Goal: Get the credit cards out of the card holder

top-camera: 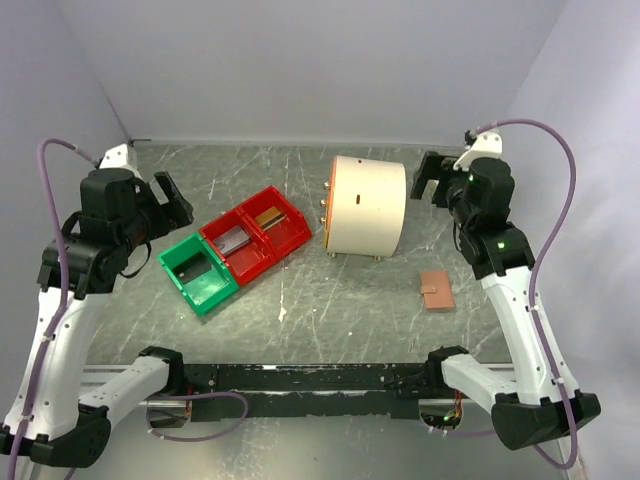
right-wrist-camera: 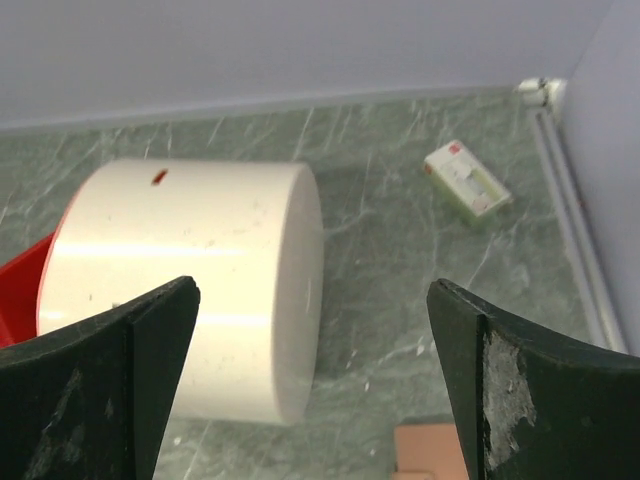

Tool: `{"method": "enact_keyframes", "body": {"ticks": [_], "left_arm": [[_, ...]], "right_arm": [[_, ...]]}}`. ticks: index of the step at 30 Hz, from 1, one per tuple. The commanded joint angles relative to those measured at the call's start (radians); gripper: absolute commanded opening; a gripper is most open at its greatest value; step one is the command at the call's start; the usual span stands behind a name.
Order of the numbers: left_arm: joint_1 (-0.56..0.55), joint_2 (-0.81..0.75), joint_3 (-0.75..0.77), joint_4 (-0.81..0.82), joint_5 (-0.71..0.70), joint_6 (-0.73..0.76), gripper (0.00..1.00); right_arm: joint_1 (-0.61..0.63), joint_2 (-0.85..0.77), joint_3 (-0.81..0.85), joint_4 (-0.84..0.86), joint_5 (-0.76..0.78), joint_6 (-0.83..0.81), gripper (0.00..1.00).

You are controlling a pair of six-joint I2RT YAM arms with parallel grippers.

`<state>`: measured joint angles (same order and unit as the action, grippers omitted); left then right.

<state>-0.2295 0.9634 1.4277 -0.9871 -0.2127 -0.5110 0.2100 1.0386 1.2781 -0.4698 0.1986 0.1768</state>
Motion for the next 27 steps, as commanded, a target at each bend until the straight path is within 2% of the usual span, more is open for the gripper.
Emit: {"method": "enact_keyframes", "body": {"ticks": [1, 8, 17, 22, 27], "left_arm": [[0.021, -0.071, -0.094, 0.030, 0.058, -0.022, 0.97], [0.044, -0.209, -0.283, 0.072, 0.236, -0.050, 0.95], [0.066, -0.290, -0.464, 0.179, 0.515, -0.094, 0.95], [0.073, -0.265, -0.498, 0.219, 0.609, -0.081, 0.95], [0.077, -0.232, -0.504, 0.270, 0.696, -0.062, 0.95]], "right_arm": [[-0.026, -0.087, -0.111, -0.009, -0.116, 0.101, 1.00], [-0.060, -0.231, -0.301, -0.069, -0.348, 0.224, 0.96], [-0.087, -0.288, -0.376, -0.203, -0.563, 0.271, 0.94], [-0.094, -0.247, -0.397, -0.209, -0.591, 0.292, 0.93], [-0.098, -0.173, -0.403, -0.180, -0.498, 0.301, 0.92]]}}
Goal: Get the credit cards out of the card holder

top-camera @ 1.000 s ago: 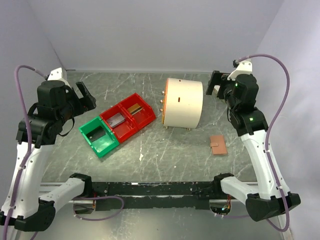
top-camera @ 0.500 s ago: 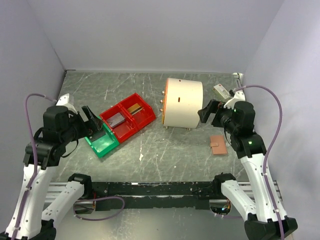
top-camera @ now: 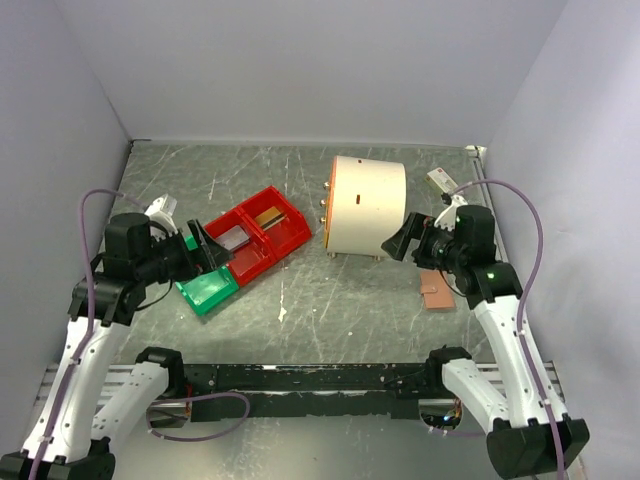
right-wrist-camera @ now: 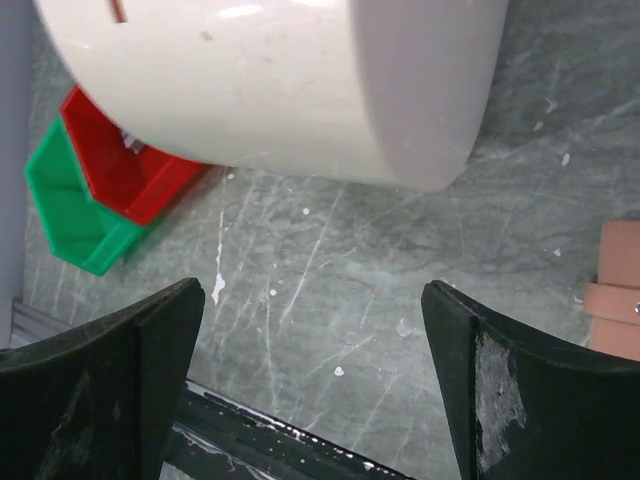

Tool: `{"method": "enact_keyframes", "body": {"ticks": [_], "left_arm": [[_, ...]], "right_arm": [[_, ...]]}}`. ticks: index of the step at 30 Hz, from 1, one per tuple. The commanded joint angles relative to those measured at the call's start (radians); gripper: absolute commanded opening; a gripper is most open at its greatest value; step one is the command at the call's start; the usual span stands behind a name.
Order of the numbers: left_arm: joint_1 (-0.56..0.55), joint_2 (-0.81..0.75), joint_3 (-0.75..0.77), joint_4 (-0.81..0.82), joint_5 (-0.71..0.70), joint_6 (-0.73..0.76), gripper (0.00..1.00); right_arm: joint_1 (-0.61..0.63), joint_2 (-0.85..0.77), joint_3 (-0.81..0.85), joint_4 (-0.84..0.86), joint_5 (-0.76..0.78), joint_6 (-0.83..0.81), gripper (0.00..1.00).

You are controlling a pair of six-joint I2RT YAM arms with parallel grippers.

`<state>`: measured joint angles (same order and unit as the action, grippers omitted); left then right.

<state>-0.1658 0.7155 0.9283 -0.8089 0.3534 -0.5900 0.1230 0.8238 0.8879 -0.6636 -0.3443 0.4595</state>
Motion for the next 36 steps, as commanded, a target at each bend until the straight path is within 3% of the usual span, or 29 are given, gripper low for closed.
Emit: {"method": "enact_keyframes", "body": {"ticks": [1, 11, 21, 29, 36], "left_arm": [[0.014, 0.021, -0.008, 0.104, 0.145, 0.019, 0.95], [0.018, 0.050, -0.086, 0.247, 0.240, 0.028, 0.95], [0.020, 0.027, -0.151, 0.268, 0.011, 0.194, 0.95], [0.020, -0.051, -0.262, 0.367, -0.061, 0.221, 0.95], [0.020, -0.029, -0.266, 0.372, -0.117, 0.228, 0.95]], "right_arm": [[-0.011, 0.060, -0.012, 0.022, 0.061, 0.018, 0.91], [-0.015, 0.274, 0.052, 0.084, 0.248, -0.044, 0.89], [-0.017, 0.409, 0.150, 0.115, 0.469, -0.005, 0.88], [-0.044, 0.571, 0.286, 0.092, 0.657, -0.001, 0.89], [-0.166, 0.675, 0.417, 0.073, 0.609, -0.007, 0.89]]}}
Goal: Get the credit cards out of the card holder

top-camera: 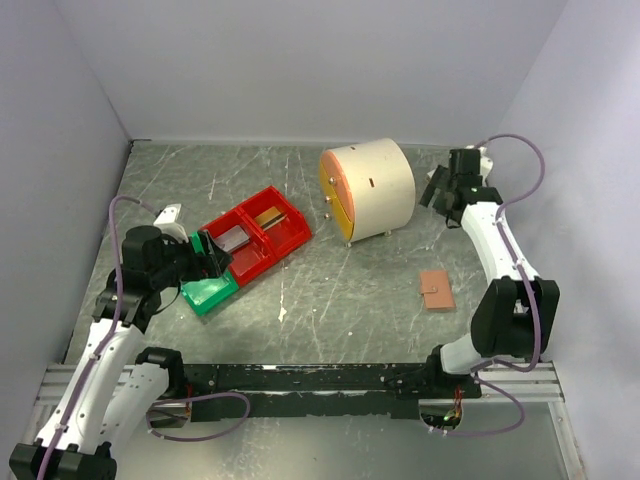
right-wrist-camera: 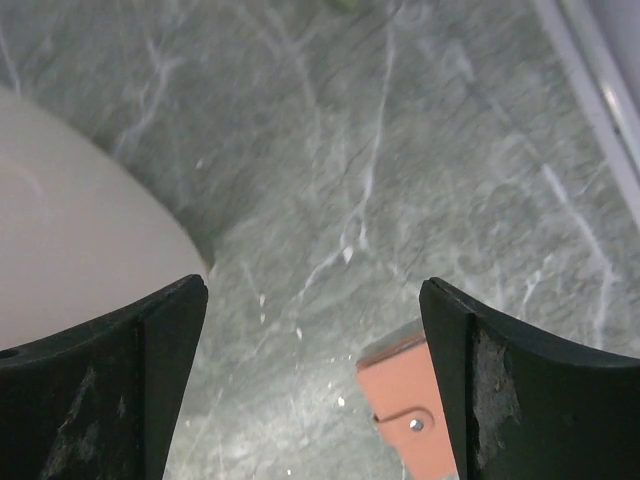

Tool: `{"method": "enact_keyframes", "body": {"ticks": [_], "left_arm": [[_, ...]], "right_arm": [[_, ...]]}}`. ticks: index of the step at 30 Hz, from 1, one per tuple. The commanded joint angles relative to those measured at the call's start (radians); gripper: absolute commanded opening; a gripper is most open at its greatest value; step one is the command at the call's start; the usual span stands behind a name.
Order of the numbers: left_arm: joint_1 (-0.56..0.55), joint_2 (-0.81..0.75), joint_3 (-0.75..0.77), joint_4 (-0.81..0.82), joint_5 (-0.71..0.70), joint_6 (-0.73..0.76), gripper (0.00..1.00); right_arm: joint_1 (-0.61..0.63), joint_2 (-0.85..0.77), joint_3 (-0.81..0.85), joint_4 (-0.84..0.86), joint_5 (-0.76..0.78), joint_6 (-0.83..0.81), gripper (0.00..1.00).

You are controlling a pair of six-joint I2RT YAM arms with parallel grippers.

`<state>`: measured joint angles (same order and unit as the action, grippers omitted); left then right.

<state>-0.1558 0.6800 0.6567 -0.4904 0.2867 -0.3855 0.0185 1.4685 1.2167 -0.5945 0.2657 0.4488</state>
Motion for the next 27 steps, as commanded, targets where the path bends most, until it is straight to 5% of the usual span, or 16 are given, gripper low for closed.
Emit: {"method": "enact_keyframes", "body": {"ticks": [1, 8, 15, 20, 27], "left_arm": [[0.010, 0.010, 0.008, 0.053, -0.051, 0.054, 0.95], [0.010, 0.005, 0.012, 0.046, -0.074, 0.051, 0.95], [0.010, -0.004, 0.014, 0.036, -0.094, 0.043, 0.95], [0.010, 0.010, 0.018, 0.028, -0.094, 0.043, 0.95], [0.010, 0.012, 0.014, 0.024, -0.097, 0.003, 0.95]], "right_arm": [[-0.063, 0.027, 0.114, -0.003, -0.050, -0.008, 0.90], [0.036, -0.251, -0.050, 0.053, -0.333, 0.136, 0.87], [0.438, -0.388, -0.198, 0.007, -0.024, 0.321, 0.88], [0.656, -0.290, -0.222, 0.028, 0.150, 0.391, 0.91], [0.734, -0.120, -0.122, -0.013, 0.410, 0.455, 0.95]]}}
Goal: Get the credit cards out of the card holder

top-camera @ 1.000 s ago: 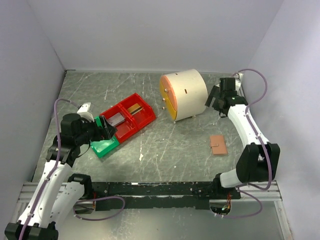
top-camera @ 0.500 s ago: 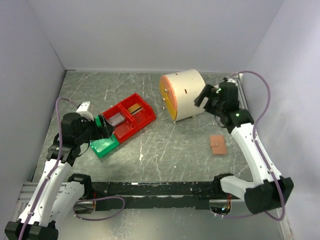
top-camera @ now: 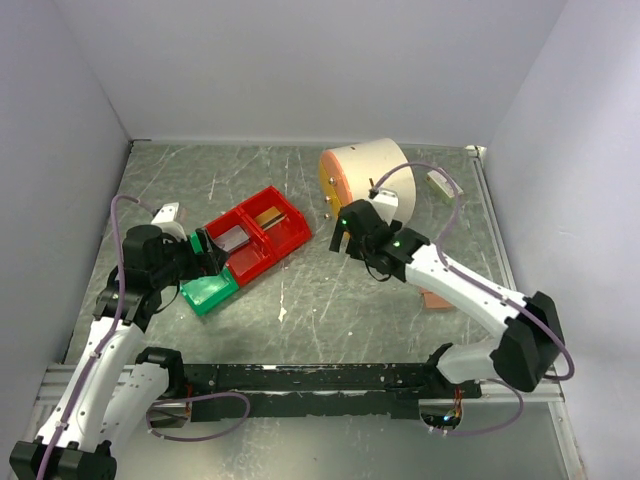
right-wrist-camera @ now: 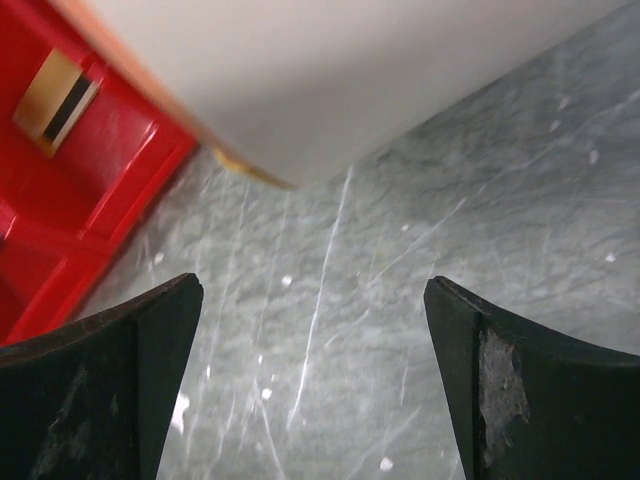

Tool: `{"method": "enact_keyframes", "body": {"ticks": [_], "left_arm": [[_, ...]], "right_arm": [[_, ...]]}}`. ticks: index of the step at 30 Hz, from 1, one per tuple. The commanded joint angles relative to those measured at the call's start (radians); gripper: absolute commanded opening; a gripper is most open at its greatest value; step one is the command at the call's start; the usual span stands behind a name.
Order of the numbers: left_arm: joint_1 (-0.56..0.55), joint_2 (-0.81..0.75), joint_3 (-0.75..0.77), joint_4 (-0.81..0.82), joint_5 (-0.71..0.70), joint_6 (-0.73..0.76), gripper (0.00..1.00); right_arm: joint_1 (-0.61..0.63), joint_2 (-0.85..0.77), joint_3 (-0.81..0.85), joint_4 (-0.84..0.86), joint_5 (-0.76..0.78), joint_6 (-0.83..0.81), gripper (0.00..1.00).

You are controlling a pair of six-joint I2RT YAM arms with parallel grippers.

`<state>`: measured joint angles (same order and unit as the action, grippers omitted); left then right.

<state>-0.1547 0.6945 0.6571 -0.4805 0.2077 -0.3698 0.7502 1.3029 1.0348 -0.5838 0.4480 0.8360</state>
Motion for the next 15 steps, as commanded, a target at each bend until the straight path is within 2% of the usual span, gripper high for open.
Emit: {"method": "enact_keyframes", "body": {"ticks": [1, 6, 10, 15], "left_arm": [[0.008, -0.001, 0.013, 0.014, -0.017, -0.014, 0.95], [0.008, 0.014, 0.016, 0.007, -0.021, -0.021, 0.95], [0.007, 0.028, 0.016, 0.001, -0.023, -0.027, 0.95], [0.007, 0.038, 0.017, -0.002, -0.025, -0.032, 0.95]], "right_arm": [[-0.001, 0.060, 0.058, -0.017, 0.258, 0.067, 0.96], [-0.026, 0.143, 0.098, 0.001, 0.324, 0.003, 0.98], [-0.116, 0.172, 0.110, -0.006, 0.330, -0.052, 0.98], [-0.320, 0.121, 0.048, 0.162, 0.094, -0.231, 0.98]]}}
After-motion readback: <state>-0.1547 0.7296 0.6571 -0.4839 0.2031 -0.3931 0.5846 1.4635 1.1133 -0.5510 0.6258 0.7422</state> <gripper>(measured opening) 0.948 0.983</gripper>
